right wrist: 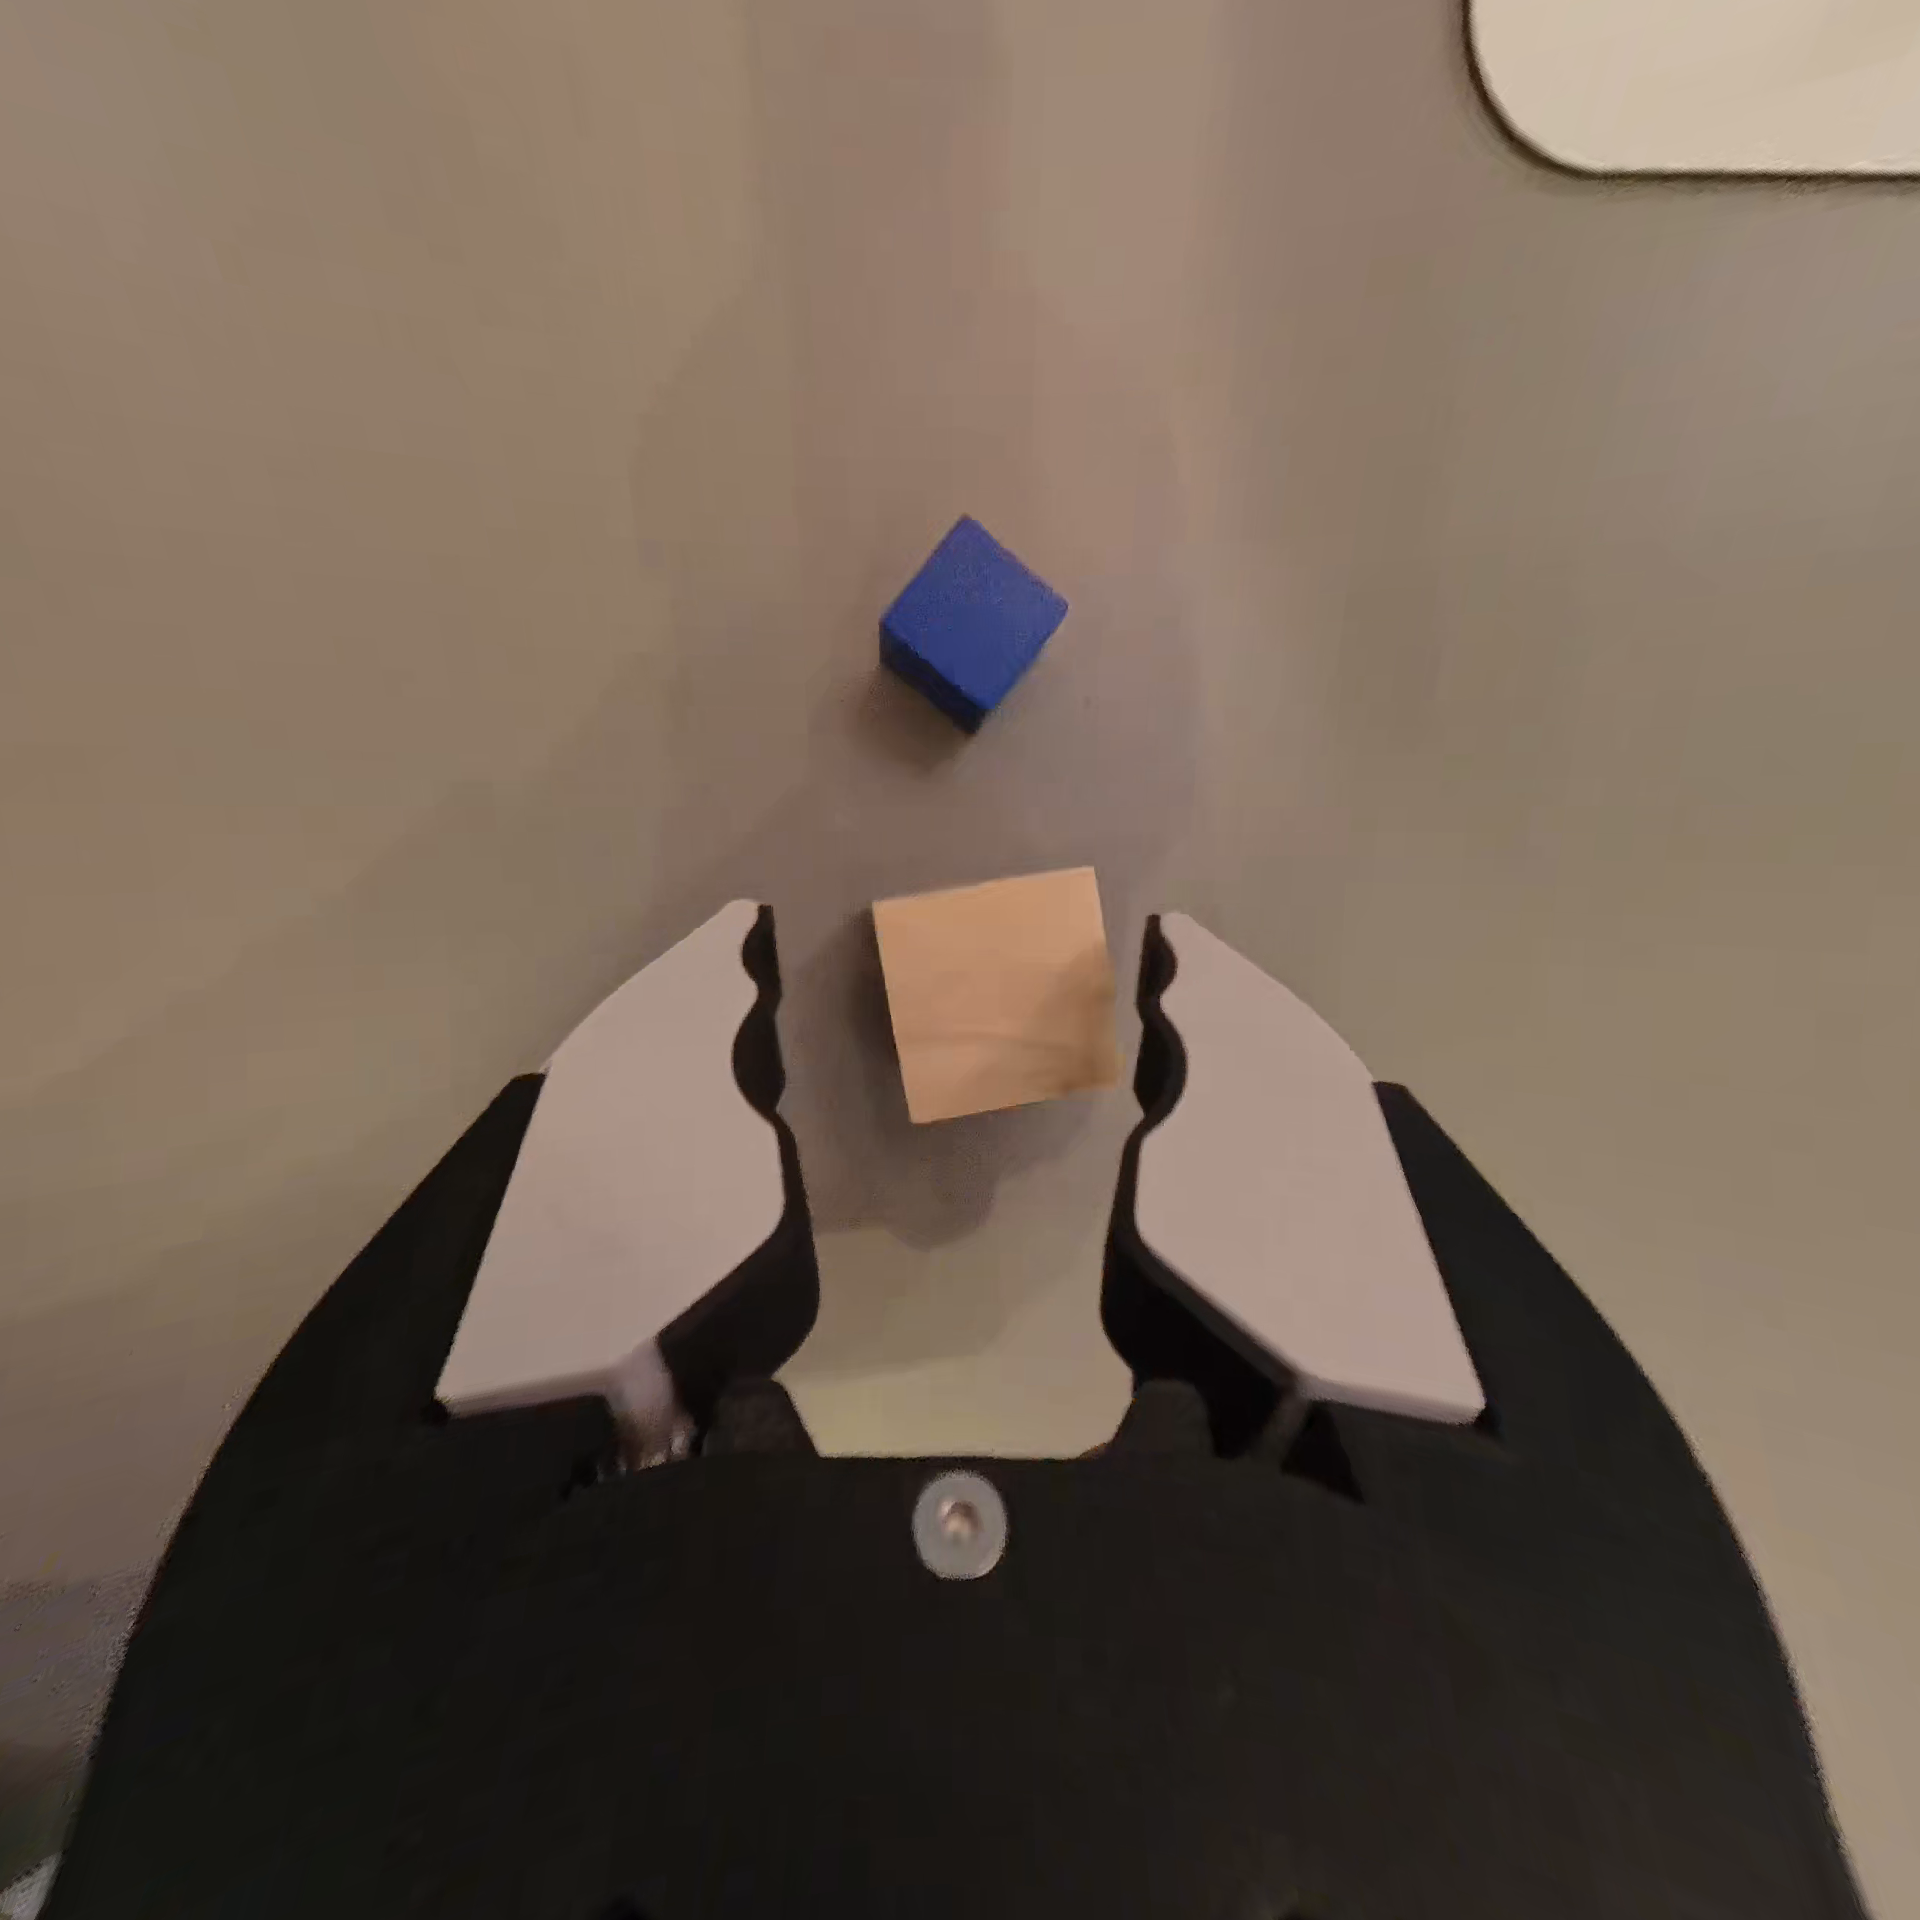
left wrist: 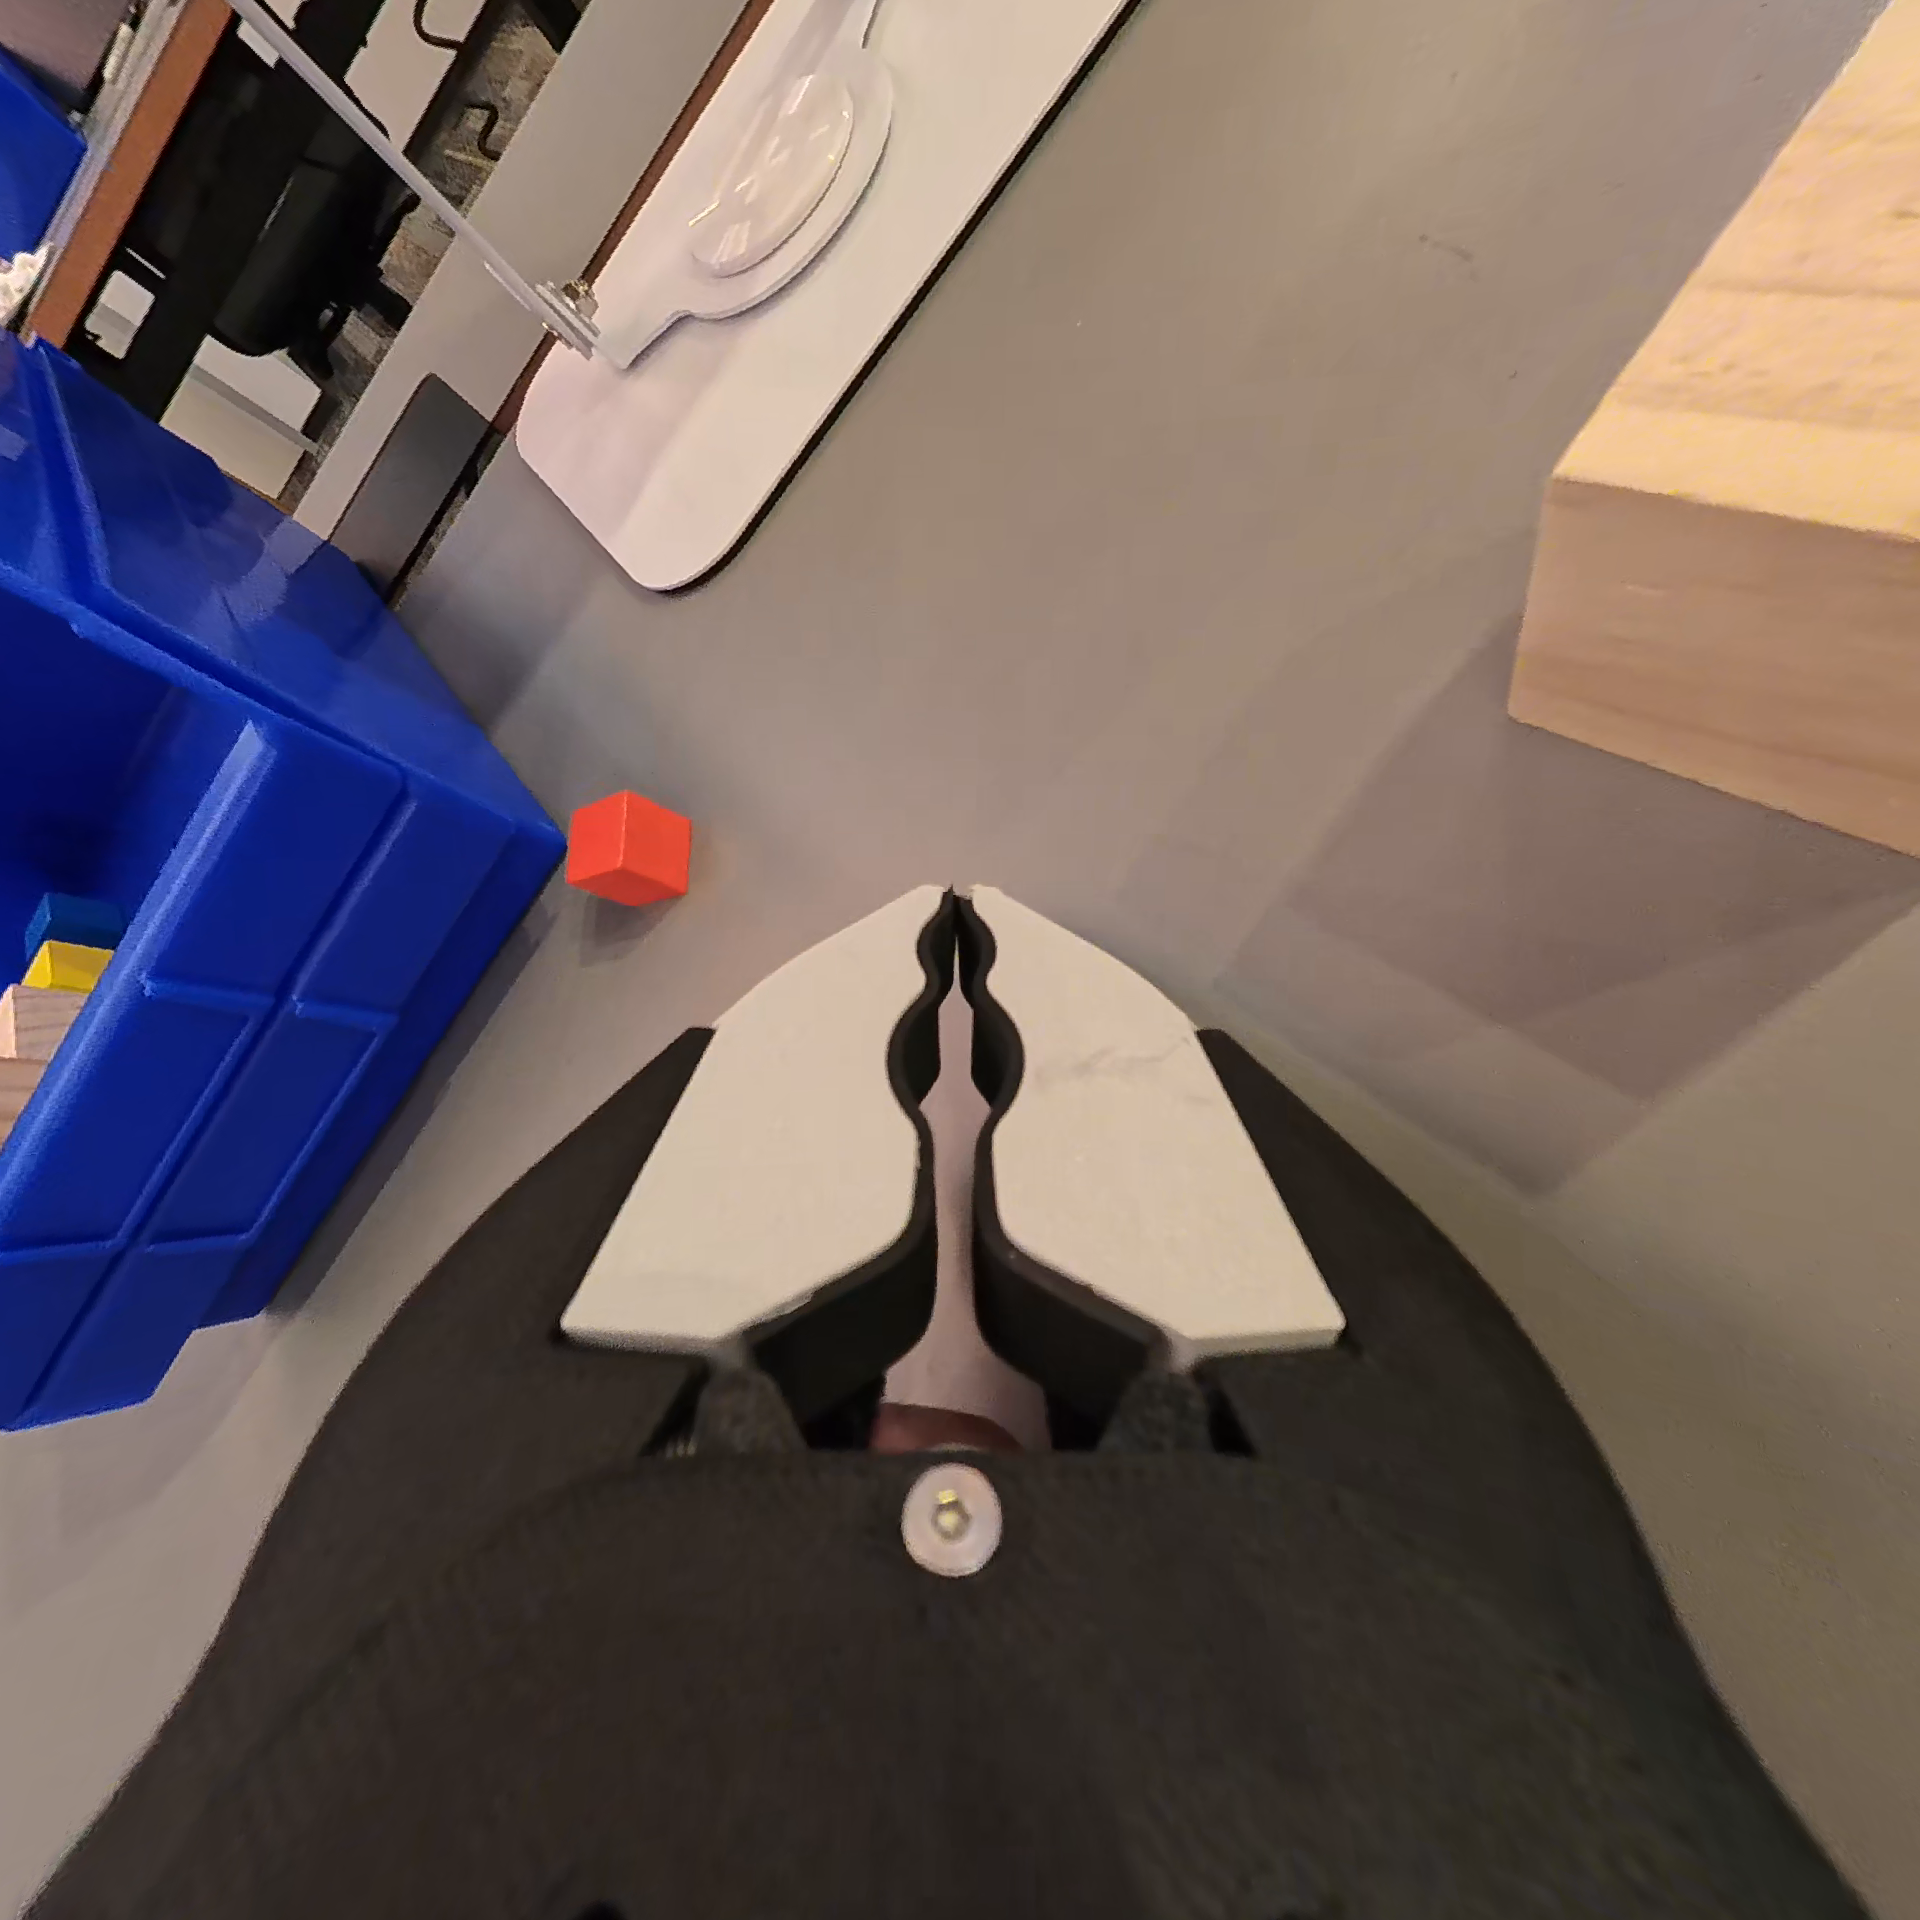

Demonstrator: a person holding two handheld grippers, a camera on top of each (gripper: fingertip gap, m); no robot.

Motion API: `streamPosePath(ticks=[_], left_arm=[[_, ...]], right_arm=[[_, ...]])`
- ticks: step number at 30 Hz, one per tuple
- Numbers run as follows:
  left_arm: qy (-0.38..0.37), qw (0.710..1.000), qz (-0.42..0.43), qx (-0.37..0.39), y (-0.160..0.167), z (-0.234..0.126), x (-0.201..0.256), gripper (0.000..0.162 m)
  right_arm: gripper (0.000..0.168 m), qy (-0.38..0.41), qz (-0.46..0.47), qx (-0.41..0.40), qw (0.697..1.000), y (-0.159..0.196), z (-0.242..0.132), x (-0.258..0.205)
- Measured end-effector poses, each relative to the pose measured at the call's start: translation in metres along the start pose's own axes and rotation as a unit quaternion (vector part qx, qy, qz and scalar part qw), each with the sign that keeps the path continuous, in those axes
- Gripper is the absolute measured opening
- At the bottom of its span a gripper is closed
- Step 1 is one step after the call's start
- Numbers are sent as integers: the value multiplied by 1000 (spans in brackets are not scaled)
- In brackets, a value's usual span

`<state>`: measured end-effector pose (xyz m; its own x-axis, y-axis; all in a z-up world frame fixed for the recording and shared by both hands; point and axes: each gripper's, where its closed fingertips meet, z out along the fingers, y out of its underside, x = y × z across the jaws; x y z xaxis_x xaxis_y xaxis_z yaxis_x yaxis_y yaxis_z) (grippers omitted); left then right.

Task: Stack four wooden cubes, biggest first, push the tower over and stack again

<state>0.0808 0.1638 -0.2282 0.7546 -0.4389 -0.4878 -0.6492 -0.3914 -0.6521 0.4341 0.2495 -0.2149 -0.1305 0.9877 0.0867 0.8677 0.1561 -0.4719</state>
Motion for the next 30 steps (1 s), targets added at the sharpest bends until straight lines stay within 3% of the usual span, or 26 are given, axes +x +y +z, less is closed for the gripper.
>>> streamPosePath(ticks=[3,5,10,15,18,22,25,28,30], left_arm=[[-3,1000,2,0,0,0,0,0],[-5,1000,2,-1,0,0,-1,0],[-4,1000,-3,-3,0,1,-1,0],[-4,1000,1,-1,0,0,-1,0],[-4,1000,1,-1,1,0,-1,0],[-2,1000,0,0,1,0,0,0],[-2,1000,-1,-2,1,0,-1,0],[-1,1000,-3,-2,1,0,-1,0],[-1,1000,-3,-2,1,-1,-1,0]], right_arm=[[46,-17,-10,7,1000,-1,6,0],[46,-13,-7,16,1000,-14,-1,2],[45,-22,-35,101,994,-117,-12,-22],[46,-43,-87,81,992,-213,21,-71],[46,-68,-95,79,990,-251,38,-92],[46,-74,-79,66,992,-269,58,-94],[46,-94,-69,34,993,-263,75,-98],[47,-101,-61,57,991,-268,73,-100],[64,-85,-51,92,991,-267,53,-90]])
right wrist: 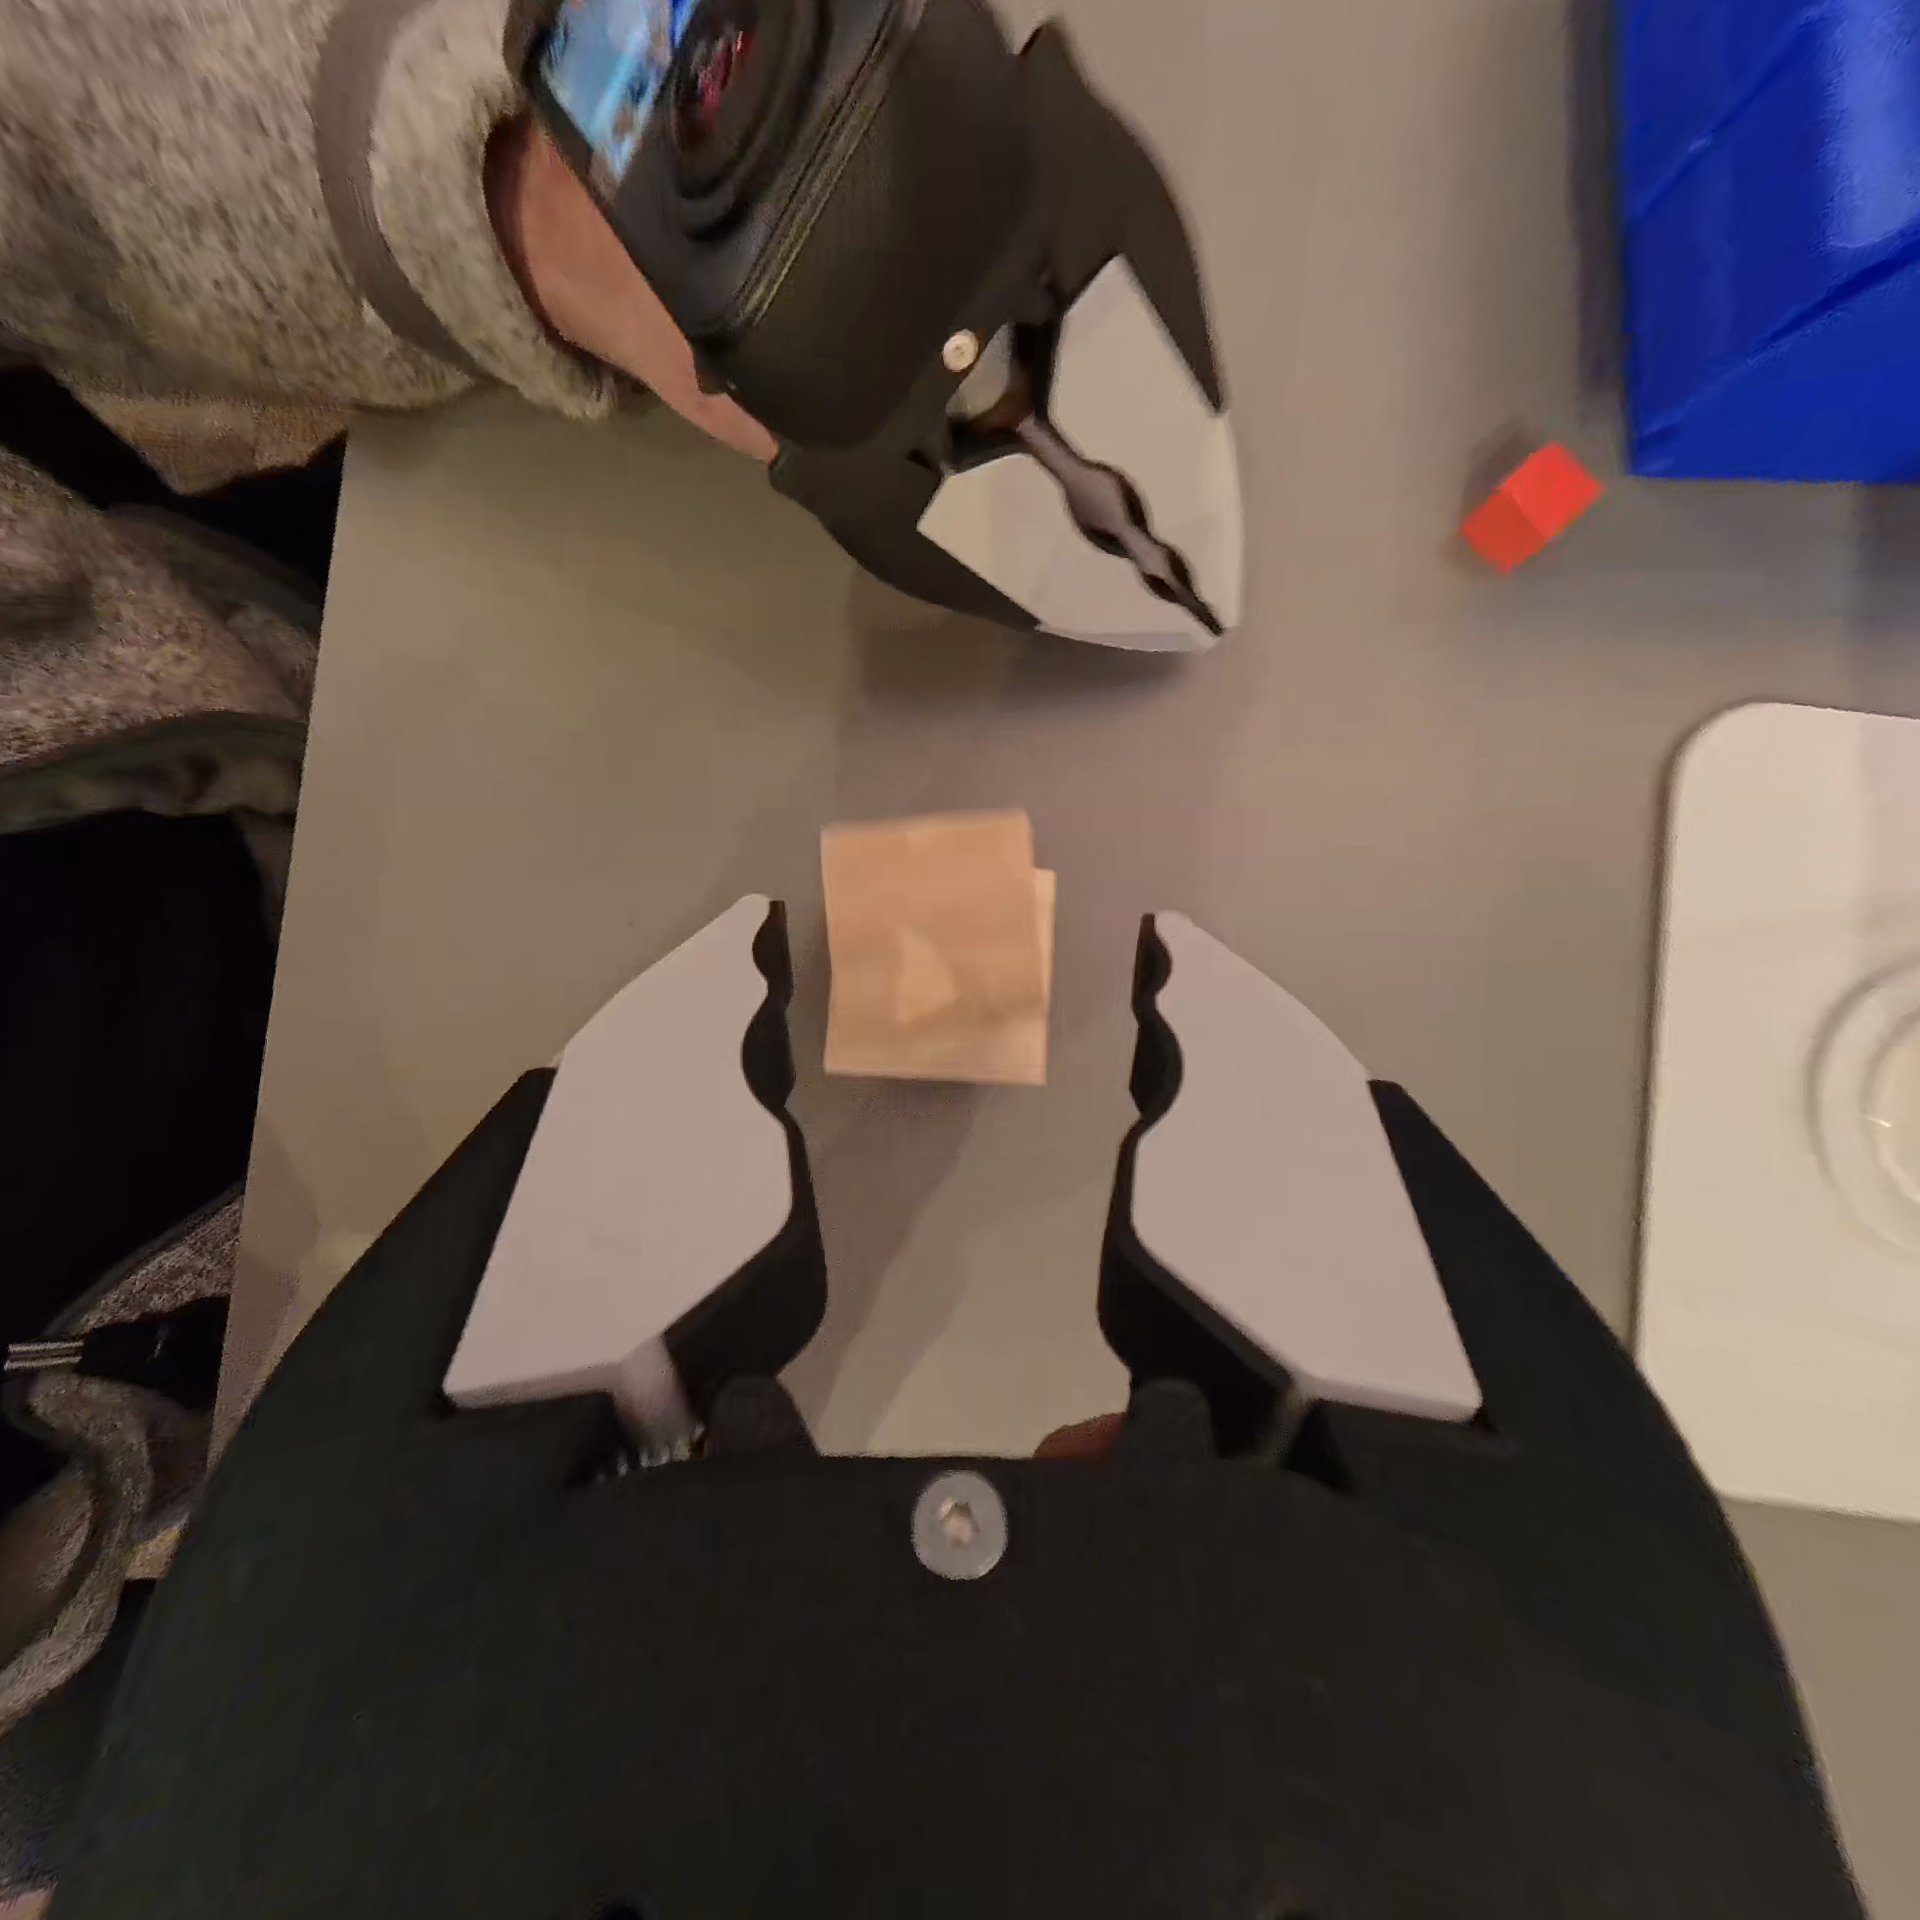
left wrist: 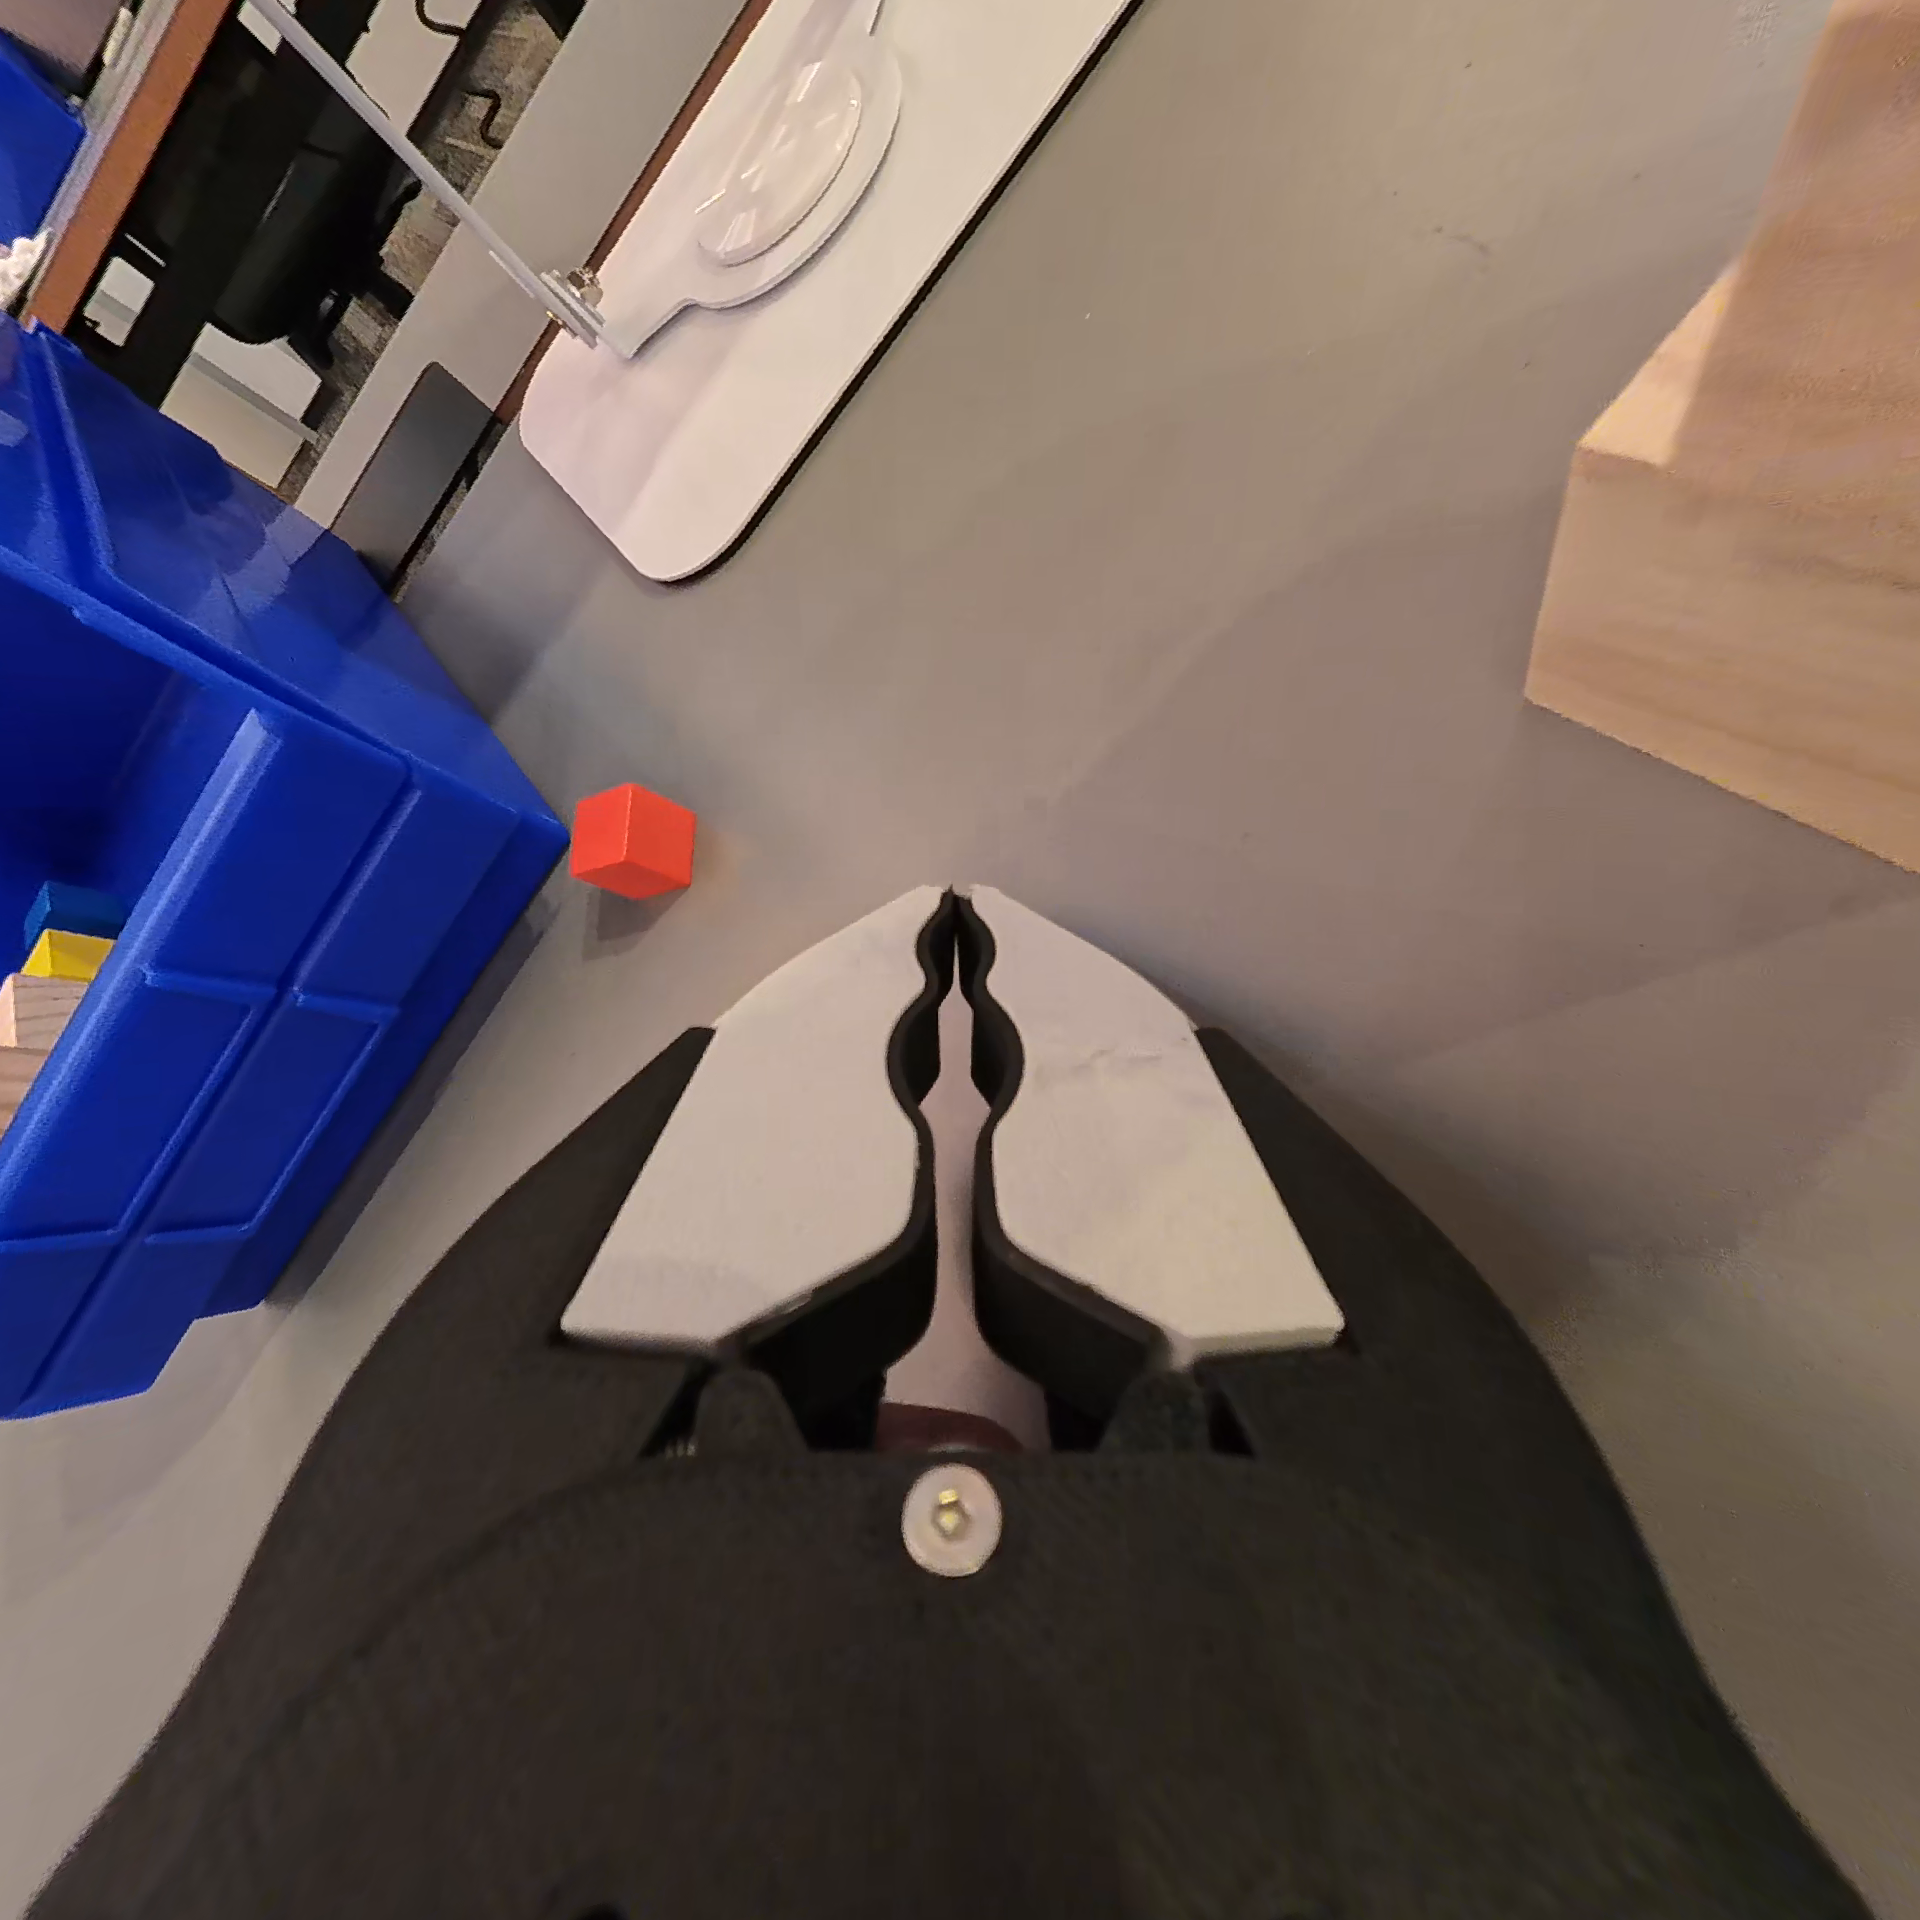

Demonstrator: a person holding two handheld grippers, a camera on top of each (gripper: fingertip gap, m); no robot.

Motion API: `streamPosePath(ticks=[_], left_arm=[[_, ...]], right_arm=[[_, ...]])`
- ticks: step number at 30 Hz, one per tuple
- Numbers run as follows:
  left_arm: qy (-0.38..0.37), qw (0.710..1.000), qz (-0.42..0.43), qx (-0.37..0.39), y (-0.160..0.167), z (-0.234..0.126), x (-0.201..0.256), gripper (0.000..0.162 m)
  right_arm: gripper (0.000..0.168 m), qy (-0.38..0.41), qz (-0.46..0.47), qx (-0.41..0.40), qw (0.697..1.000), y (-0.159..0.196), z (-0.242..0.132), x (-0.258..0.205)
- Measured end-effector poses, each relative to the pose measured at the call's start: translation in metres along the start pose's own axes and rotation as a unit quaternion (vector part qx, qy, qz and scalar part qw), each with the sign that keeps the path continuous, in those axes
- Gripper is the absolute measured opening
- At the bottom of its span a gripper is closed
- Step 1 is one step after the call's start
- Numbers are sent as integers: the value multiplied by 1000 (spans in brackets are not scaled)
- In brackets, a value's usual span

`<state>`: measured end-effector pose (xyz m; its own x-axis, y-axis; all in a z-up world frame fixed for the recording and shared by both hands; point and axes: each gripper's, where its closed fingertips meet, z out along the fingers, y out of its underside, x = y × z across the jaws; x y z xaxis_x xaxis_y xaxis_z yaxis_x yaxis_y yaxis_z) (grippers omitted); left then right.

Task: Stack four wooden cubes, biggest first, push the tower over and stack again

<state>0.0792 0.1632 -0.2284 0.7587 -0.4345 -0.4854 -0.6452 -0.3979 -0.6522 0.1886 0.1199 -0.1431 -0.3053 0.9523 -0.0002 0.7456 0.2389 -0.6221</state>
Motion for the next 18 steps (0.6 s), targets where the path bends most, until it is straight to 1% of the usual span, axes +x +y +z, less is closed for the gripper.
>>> streamPosePath(ticks=[1,3,6,8,10,11,13,15,16,18], left_arm=[[0,1000,0,0,0,0,0,0],[1,1000,0,0,0,0,0,0],[1,1000,-2,0,0,0,0,0],[-8,1000,-9,6,-1,-1,-5,0],[-25,999,-31,15,-1,-1,-19,0],[-35,997,-57,25,-2,-1,-28,6],[-47,994,-91,38,-7,-1,-45,21],[-89,993,-76,13,-2,6,-69,35],[-92,993,-78,6,0,11,-75,41],[-68,992,-104,-23,6,26,-76,58]], right_arm=[[63,6,6,13,1000,5,-16,5],[61,48,29,21,998,33,-49,27],[59,101,94,-2,990,100,-88,60],[57,126,125,-26,984,145,-101,72],[55,122,154,-21,980,173,-103,73],[53,123,164,-25,978,186,-101,73],[55,126,178,-39,975,209,-95,73],[58,114,188,-50,974,224,-86,70],[61,110,192,-56,974,229,-83,70],[67,106,195,-67,973,234,-74,70]])
